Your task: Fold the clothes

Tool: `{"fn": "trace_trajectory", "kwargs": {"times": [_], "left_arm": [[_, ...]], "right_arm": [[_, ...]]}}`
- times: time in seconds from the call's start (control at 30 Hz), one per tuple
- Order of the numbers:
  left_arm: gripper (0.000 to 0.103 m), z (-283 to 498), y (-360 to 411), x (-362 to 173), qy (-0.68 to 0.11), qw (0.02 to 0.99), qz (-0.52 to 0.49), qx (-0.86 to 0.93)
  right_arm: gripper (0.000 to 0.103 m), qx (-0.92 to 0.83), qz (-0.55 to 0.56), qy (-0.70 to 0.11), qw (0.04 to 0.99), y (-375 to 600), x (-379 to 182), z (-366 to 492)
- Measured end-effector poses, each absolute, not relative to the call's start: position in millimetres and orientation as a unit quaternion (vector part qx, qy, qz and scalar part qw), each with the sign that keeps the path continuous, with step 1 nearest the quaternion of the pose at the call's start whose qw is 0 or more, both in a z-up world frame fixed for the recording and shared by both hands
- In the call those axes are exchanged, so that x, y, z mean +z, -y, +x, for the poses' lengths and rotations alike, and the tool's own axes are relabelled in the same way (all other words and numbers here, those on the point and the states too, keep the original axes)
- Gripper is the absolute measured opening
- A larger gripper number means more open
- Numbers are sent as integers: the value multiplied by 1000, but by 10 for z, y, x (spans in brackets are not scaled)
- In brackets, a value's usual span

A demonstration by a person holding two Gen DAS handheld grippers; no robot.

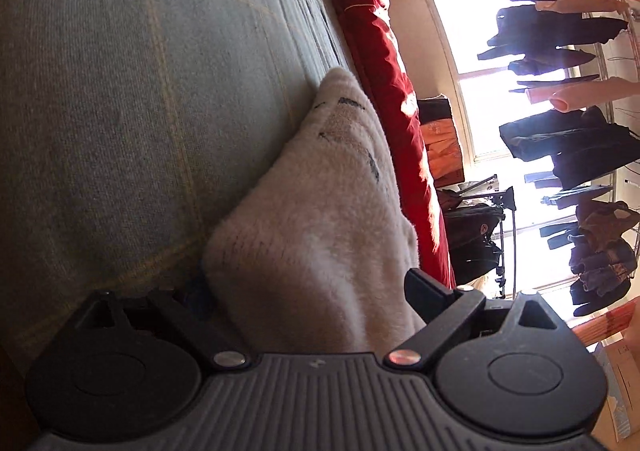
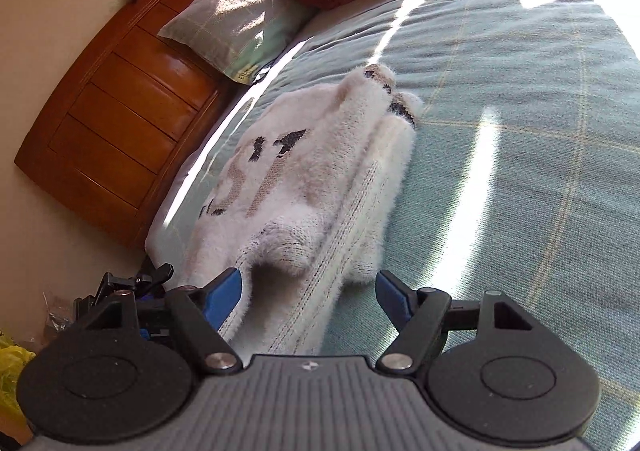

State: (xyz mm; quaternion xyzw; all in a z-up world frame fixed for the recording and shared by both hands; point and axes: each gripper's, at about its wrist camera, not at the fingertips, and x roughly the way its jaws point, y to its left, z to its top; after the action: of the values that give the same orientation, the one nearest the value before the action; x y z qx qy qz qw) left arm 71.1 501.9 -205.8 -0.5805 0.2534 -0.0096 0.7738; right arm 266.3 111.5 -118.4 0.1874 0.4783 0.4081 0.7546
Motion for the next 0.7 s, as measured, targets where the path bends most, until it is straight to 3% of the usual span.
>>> {"fn": "trace_trajectory", "kwargs": {"times": [0.1, 0.13, 0.17, 0.33, 0.43, 0.5, 0.53, 0.57, 0.63, 0.7], "left_arm": [[82, 785, -5030, -2023, -250, 773, -583, 7], [64, 809, -5037, -1981, -254, 778, -574, 15], [57, 824, -5058, -1936, -256, 782, -568, 20], [45, 925, -5209, -1685, -257, 807, -530, 41], [28, 1045, -5374, -1528, -249, 821, -513, 40], [28, 1079, -5418, -1474, -246, 821, -514, 37], [34, 1082, -5426, -1445, -243, 823, -511, 41], [52, 1076, -5425, -1424, -243, 825, -508, 45], [76, 991, -5386, -1452, -248, 823, -508, 48], [78, 875, -5349, -1549, -252, 811, -526, 47]], "right_arm": [[78, 407, 178, -481, 755, -1144, -1187, 2641], [78, 407, 175, -481, 757, -1148, -1183, 2632], [78, 406, 174, -480, 758, -1147, -1174, 2626], [78, 402, 178, -475, 762, -1100, -1128, 2638], [78, 403, 178, -474, 762, -1086, -1115, 2645], [78, 404, 178, -475, 762, -1086, -1115, 2643], [78, 405, 177, -473, 762, -1085, -1115, 2637], [78, 406, 178, -473, 761, -1084, -1115, 2634], [78, 408, 179, -473, 760, -1079, -1120, 2635], [80, 408, 180, -474, 759, -1072, -1131, 2639]]}}
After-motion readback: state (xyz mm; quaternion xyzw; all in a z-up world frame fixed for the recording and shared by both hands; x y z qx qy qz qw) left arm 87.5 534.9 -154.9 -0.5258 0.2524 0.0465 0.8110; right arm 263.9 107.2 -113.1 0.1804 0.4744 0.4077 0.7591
